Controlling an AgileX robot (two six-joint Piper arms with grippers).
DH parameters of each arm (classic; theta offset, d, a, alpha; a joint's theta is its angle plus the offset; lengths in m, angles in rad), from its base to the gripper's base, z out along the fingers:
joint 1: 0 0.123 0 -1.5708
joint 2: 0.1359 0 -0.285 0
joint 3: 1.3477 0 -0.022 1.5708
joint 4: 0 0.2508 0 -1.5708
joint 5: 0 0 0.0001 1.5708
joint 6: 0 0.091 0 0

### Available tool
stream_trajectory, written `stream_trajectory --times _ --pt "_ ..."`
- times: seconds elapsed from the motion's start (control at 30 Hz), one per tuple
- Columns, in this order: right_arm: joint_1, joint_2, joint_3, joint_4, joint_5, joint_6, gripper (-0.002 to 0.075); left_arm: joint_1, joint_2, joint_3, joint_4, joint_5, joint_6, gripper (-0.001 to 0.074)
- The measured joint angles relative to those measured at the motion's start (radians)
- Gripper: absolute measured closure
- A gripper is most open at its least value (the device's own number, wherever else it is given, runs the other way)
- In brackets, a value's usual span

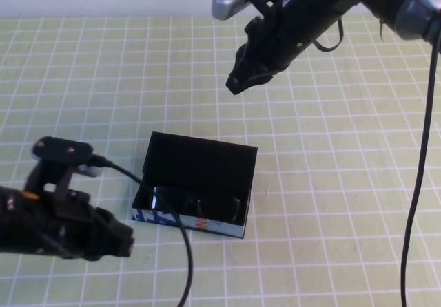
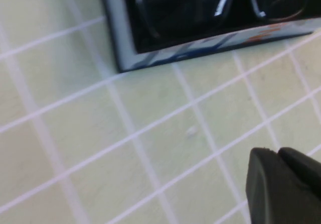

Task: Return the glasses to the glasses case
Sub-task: Close the glasses case

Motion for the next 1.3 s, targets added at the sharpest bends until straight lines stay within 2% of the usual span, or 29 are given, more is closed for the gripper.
stream_trajectory --times 0.3,0.47,0.87,1.3 --pt "-0.044 0.073 0.058 0.068 -0.015 0.082 0.0742 0.000 0.270 -0.002 -0.496 -0.062 0.433 0.0738" --pt "-0.044 0.132 0.059 0.104 -0.029 0.084 0.0743 0.000 0.364 -0.002 -0.676 -0.080 0.601 0.0738" --pt "-0.046 0.203 0.059 0.174 -0.059 0.084 0.0743 0.000 0.443 -0.004 -0.841 -0.156 0.708 0.0738" --pt "-0.046 0.210 0.059 0.322 -0.029 0.055 0.0743 0.000 0.443 -0.004 -0.895 -0.168 0.761 0.0738"
